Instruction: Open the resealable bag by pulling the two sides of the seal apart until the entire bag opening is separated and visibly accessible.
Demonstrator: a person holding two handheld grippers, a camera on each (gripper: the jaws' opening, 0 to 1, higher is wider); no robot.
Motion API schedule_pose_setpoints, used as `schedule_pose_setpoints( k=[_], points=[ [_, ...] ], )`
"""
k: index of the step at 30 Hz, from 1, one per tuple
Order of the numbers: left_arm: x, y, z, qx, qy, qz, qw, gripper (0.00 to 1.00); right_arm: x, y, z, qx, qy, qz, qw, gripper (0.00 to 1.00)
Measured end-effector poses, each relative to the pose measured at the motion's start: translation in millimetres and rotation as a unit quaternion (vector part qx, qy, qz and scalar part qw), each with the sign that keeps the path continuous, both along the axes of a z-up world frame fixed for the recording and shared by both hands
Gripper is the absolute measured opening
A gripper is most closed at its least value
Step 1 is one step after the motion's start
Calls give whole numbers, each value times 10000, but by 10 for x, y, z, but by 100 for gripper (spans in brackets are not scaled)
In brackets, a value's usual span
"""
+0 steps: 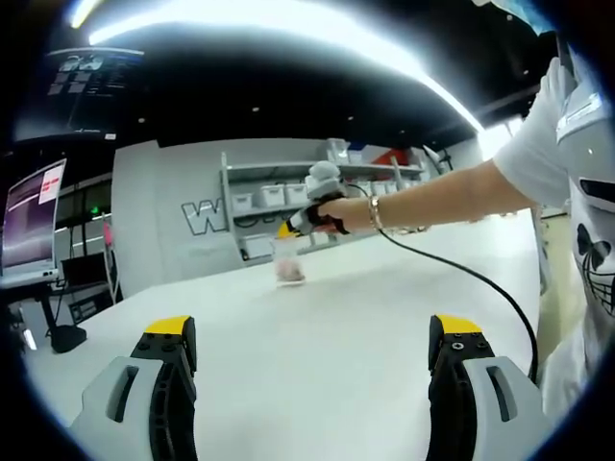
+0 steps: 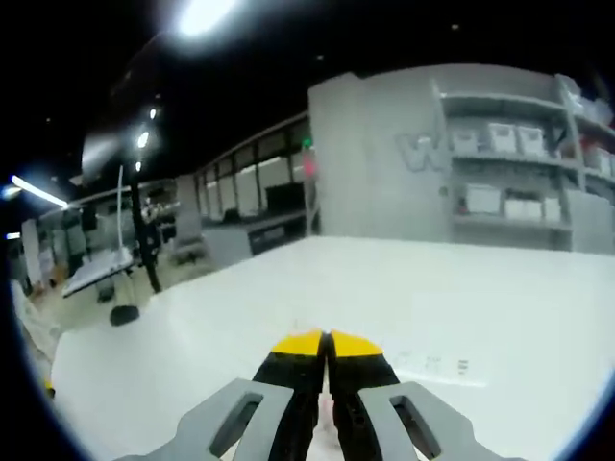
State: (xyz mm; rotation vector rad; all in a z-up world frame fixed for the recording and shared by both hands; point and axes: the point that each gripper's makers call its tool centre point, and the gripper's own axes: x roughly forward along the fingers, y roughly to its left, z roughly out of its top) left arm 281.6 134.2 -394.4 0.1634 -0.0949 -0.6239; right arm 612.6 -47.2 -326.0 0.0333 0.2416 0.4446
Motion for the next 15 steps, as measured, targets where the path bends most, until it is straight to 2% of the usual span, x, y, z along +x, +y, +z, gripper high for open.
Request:
schedule_pose_setpoints(
  k=[4, 15],
  points=[
    [-3, 6, -1, -8, 3, 7, 10000, 100, -1, 79, -81, -171, 8, 65, 9998, 0],
    [-17, 23, -10, -29, 5, 28, 10000, 100, -127, 306, -235, -81, 83, 350, 9993, 0]
  ],
)
